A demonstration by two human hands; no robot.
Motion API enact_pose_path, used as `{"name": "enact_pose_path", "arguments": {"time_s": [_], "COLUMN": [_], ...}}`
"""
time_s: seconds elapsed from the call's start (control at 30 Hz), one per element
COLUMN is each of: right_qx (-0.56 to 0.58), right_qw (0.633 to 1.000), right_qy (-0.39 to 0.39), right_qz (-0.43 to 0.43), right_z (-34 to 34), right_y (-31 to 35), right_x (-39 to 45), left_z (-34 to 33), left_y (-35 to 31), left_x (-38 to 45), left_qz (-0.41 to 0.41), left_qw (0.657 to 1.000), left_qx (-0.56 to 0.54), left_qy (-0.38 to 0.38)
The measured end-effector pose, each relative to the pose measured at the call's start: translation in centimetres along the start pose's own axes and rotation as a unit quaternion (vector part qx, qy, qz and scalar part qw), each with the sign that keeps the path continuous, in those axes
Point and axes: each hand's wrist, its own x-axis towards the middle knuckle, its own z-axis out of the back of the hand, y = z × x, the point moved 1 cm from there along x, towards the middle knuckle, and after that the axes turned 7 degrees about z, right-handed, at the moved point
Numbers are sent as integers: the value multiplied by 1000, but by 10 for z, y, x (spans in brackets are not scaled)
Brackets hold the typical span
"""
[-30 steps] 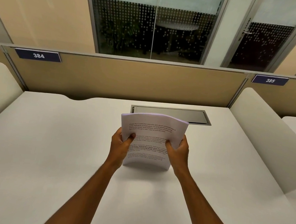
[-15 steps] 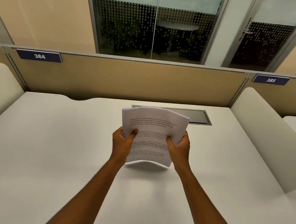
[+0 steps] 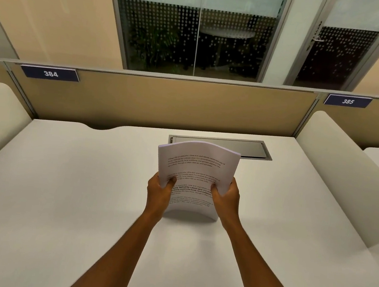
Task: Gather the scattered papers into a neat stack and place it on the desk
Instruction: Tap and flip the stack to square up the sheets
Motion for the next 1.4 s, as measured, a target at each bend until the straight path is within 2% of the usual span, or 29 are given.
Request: {"name": "enact_pose_path", "arguments": {"time_s": [0.23, 0.53, 0.67, 0.77, 0.93, 1.1, 1.3, 1.4], "right_qx": [11, 2, -1, 27, 84, 36, -58, -61], "right_qw": [1000, 1000, 1000, 999, 996, 997, 986, 980], "right_qy": [6, 15, 19, 14, -5, 23, 120, 147], "right_qz": [10, -15, 2, 21, 33, 60, 97, 117], "right_z": [4, 2, 8, 17, 37, 57, 59, 51], "right_y": [2, -16, -6, 6, 31, 34, 31, 40], "right_x": [4, -4, 8, 23, 49, 66, 78, 72], "left_z": [5, 5, 5, 11, 19, 22, 7, -2], "left_y": [-3, 18, 1, -20, -71, -116, -150, -152], "left_x": [2, 3, 12, 31, 62, 75, 75, 69], "left_qz": [-10, 23, 4, -39, -128, -202, -262, -279], "left_qw": [1000, 1000, 999, 990, 947, 891, 779, 743], "left_qx": [-13, 12, 35, 111, 280, 388, 546, 583], "left_qy": [8, 15, 34, 72, 90, 119, 165, 173]}}
